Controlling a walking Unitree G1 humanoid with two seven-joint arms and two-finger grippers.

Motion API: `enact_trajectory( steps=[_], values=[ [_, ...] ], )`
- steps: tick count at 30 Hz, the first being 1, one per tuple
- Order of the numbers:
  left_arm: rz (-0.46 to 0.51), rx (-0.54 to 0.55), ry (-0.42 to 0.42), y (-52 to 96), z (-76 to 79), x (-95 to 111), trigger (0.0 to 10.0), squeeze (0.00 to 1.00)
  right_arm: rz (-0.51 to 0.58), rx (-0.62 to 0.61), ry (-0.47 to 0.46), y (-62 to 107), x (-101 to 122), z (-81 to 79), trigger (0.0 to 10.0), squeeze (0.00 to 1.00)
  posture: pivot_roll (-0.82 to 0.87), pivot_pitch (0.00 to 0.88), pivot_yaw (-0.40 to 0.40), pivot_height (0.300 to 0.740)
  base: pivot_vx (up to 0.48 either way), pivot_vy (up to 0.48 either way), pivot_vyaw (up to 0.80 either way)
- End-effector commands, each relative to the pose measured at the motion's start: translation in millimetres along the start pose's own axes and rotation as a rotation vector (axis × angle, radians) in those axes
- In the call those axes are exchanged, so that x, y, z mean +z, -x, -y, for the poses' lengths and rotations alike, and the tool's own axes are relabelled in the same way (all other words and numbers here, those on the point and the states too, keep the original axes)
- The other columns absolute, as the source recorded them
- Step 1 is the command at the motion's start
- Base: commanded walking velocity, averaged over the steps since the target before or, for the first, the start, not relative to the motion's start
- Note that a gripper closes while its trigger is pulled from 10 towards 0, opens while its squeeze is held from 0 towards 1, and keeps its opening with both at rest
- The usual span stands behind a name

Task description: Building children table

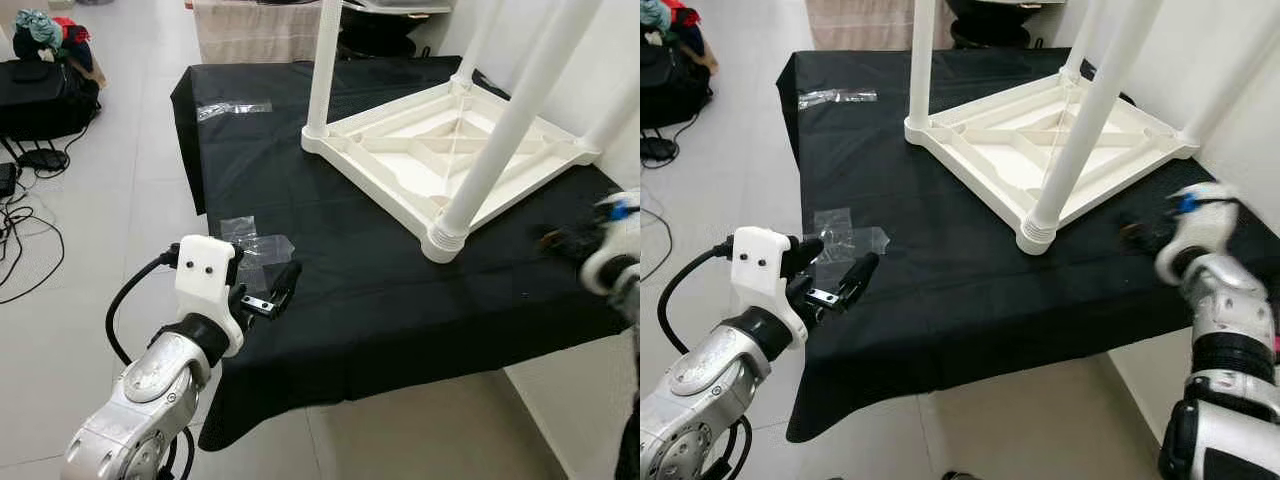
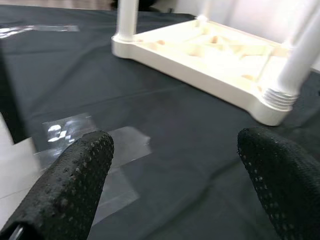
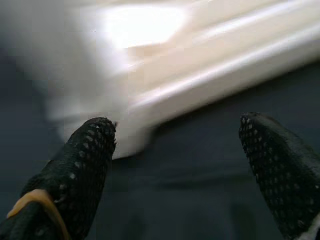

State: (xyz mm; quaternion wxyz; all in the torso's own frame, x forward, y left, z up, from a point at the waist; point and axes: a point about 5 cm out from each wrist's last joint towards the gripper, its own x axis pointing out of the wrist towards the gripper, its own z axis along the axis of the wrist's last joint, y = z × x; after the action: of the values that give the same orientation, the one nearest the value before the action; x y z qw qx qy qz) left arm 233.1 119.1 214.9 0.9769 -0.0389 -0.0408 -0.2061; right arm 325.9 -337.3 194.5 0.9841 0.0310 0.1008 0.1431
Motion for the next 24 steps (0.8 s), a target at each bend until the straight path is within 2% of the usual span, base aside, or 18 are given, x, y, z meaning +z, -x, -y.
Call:
enact_trajectory(
  steps=[1, 4, 10, 13, 17, 19, 21, 24],
  values=[
    [-0.02, -0.01, 0.004, 1.4, 1.3, -3.2, 10.0, 0.0, 0.04, 0.144, 0.007, 6.9, 13.7, -4.1, 10.0, 0.0, 0.05, 0.179, -0.105, 0.74, 0.0, 0.0, 0.0],
    [-0.019, -0.011, 0.007, 1.5, 2.1, -3.0, 10.0, 0.0, 0.081, 0.167, 0.023, 4.1, 22.1, -3.6, 10.0, 0.0, 0.05, 0.18, -0.106, 0.74, 0.0, 0.0, 0.0],
    [-0.014, -0.007, 0.003, 1.7, 2.2, -1.9, 10.0, 0.0, 0.129, 0.122, 0.03, -8.7, 33.2, -5.3, 10.0, 0.0, 0.05, 0.18, -0.106, 0.74, 0.0, 0.0, 0.0],
    [-0.008, -0.002, 0.004, 2.9, 1.9, 0.0, 10.0, 0.0, 0.167, 0.137, 0.03, -17.8, 40.7, -12.7, 10.0, 0.0, 0.06, 0.185, -0.112, 0.74, 0.0, 0.0, 0.0],
    [-0.008, -0.002, 0.004, 3.1, 1.8, 0.0, 10.0, 0.0, 0.177, 0.143, 0.033, -18.8, 42.2, -14.1, 10.0, 0.0, 0.06, 0.185, -0.112, 0.74, 0.0, 0.0, 0.0],
    [-0.006, 0.0, 0.009, 3.3, 2.0, 0.5, 10.0, 0.0, 0.173, 0.2, 0.074, -27.8, 41.5, -26.8, 10.0, 0.0, 0.06, 0.188, -0.12, 0.74, 0.0, 0.0, 0.0],
    [-0.006, 0.0, 0.009, 3.3, 2.0, 0.5, 10.0, 0.0, 0.173, 0.2, 0.074, -27.8, 41.5, -26.8, 10.0, 0.0, 0.06, 0.188, -0.12, 0.74, 0.0, 0.0, 0.0],
    [-0.003, 0.002, 0.008, 3.1, 1.9, 1.5, 10.0, 0.0, 0.187, 0.18, 0.087, -40.4, 42.1, -34.6, 10.0, 0.0, 0.07, 0.19, -0.122, 0.74, 0.0, 0.0, 0.0]
  ],
)
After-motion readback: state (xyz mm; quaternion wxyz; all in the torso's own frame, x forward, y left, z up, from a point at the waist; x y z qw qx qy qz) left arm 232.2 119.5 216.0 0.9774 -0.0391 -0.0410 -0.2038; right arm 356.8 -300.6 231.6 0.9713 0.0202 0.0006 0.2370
